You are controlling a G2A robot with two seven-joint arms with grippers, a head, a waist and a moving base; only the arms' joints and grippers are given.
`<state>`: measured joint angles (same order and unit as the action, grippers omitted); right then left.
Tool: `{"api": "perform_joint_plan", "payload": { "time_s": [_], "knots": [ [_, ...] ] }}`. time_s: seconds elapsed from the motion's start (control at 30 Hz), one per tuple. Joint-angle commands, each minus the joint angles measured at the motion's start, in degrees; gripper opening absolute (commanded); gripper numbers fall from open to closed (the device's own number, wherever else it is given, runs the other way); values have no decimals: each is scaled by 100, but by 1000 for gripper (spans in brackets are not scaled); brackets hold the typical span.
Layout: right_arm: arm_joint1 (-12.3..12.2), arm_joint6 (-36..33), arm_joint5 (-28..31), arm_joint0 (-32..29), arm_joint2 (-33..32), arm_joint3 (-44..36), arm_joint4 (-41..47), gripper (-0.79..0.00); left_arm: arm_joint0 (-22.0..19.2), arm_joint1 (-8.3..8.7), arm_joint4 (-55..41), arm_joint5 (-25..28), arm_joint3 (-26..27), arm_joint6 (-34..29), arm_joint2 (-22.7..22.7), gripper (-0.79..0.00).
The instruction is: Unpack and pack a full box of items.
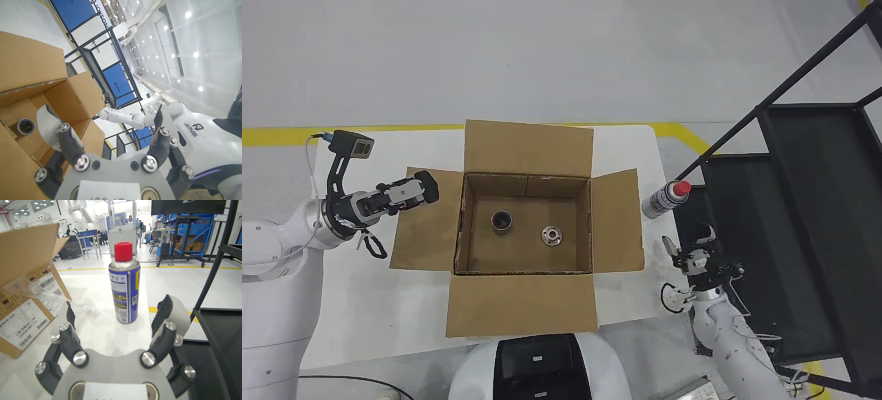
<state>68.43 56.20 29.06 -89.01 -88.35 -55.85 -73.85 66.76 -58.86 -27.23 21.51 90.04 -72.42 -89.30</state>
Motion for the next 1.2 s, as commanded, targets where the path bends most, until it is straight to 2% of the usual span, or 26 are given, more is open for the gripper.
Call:
{"api": "perform_joint_plan", "payload": {
  "time_s": [0.0, 0.17, 0.33, 0.9, 1.1, 1.17],
  "knots": [
    [-77, -810, 212, -721, -411, -1279, 351, 0, 0, 0, 0, 0, 0, 0, 0, 0],
    [-158, -2301, 410, -1914, -1093, -3259, 1255, 0, 0, 0, 0, 0, 0, 0, 0, 0],
    [-183, -3287, 450, -2406, -1426, -4232, 1917, 0, 0, 0, 0, 0, 0, 0, 0, 0],
    [-182, -3316, 468, -2405, -1414, -4226, 1959, 0, 0, 0, 0, 0, 0, 0, 0, 0],
    [-254, -4432, 928, -2474, -1880, -4666, 3080, 0, 0, 0, 0, 0, 0, 0, 0, 0],
    [-298, -5231, 991, -2560, -1985, -4996, 3348, 0, 0, 0, 0, 0, 0, 0, 0, 0]
  ]
}}
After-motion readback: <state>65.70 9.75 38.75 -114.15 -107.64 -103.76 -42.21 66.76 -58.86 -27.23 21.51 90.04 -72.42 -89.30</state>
